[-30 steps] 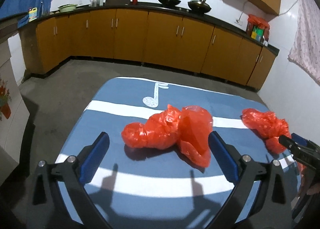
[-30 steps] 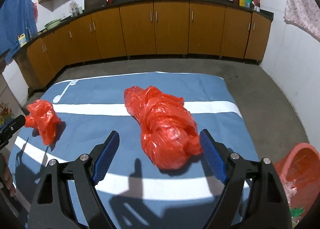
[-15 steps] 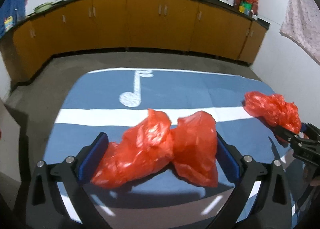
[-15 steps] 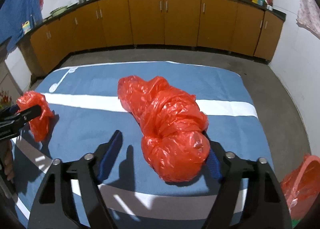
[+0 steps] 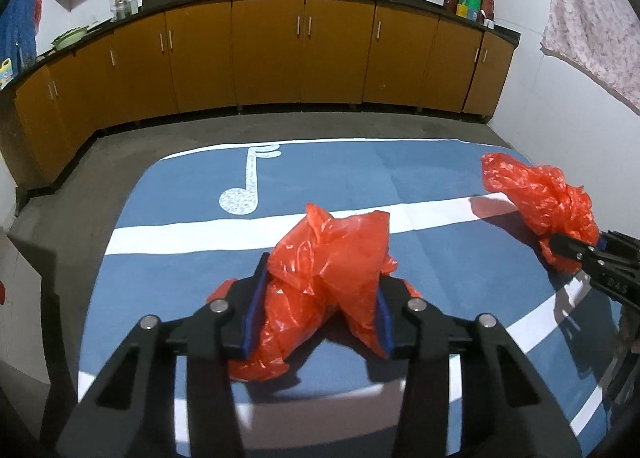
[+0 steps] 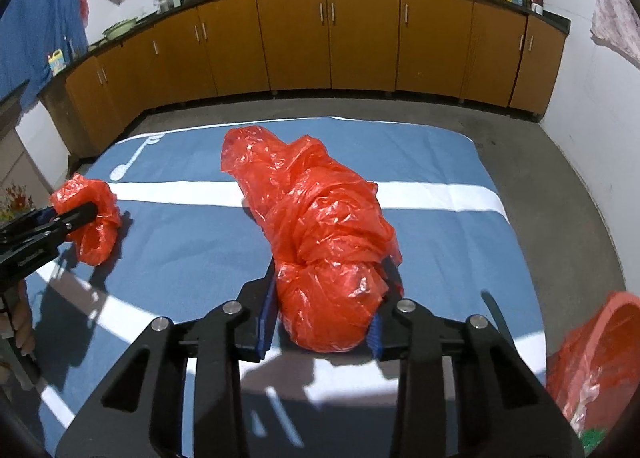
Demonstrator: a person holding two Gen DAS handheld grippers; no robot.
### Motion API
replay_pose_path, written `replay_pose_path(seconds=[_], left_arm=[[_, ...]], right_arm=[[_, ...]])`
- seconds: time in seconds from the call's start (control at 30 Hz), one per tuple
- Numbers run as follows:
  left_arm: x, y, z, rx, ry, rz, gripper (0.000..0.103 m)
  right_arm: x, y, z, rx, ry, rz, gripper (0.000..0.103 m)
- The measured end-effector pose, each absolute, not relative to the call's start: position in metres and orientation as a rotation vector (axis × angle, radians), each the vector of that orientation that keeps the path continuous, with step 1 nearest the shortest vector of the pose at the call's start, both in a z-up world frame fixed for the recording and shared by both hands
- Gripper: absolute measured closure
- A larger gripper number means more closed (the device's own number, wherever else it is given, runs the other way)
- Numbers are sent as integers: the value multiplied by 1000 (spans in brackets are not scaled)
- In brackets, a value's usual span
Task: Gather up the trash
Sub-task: 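Grasp a red bag with the left gripper while the right grasps another red bag, then carry both red bags over the red basket and open both grippers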
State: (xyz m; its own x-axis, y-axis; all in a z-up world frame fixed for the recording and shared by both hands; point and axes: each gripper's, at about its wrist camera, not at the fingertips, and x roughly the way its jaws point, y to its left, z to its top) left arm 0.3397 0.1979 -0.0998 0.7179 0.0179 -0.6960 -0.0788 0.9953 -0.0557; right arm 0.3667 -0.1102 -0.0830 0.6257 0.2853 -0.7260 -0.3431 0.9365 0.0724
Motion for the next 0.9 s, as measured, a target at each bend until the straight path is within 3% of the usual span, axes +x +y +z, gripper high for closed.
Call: replay_pose_path(seconds=[0.43, 0.9], left_arm=[[272, 142, -48, -79, 673, -3, 60], [183, 24, 7, -99, 575, -224, 59]], right_arm=[[264, -178, -28, 17, 695, 290, 67], [152, -270, 4, 24, 578, 28, 67]])
